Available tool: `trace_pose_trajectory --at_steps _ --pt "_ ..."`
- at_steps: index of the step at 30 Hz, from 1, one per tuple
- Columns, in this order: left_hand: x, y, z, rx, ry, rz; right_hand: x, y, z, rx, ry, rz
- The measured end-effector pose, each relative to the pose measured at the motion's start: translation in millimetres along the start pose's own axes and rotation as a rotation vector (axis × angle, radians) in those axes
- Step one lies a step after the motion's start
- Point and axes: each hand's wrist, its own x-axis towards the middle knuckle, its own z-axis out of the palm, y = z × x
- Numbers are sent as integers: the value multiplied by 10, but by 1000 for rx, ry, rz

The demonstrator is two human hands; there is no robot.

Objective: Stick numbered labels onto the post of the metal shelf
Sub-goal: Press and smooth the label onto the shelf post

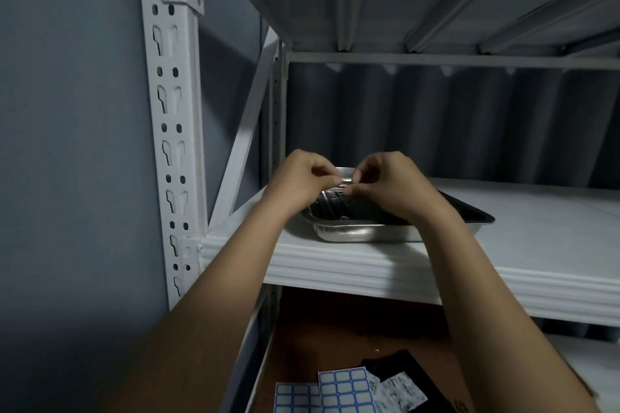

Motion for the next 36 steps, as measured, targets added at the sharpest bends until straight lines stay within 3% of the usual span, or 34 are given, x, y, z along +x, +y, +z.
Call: trace_pose_trajectory --at_steps 3,10,14,23,30,36 --pt "-32 22 -27 -80 -3 18 -18 -18 -3 53 59 -35" --pt "-112 13 -87 -132 47 13 5 -59 71 24 -16 -64" --pt "-185 -12 -145 -152 102 17 -12 -110 96 -117 43 -80" --pt "-315 -80 -191 -164 164 25 -105 -267 139 -412 -8 -41" --pt "-426 -116 -184 -182 183 -7 -165 -280 165 -332 78 -107" --pt "-599 -156 -203 -28 246 31 -333 -343 244 -151 216 -244"
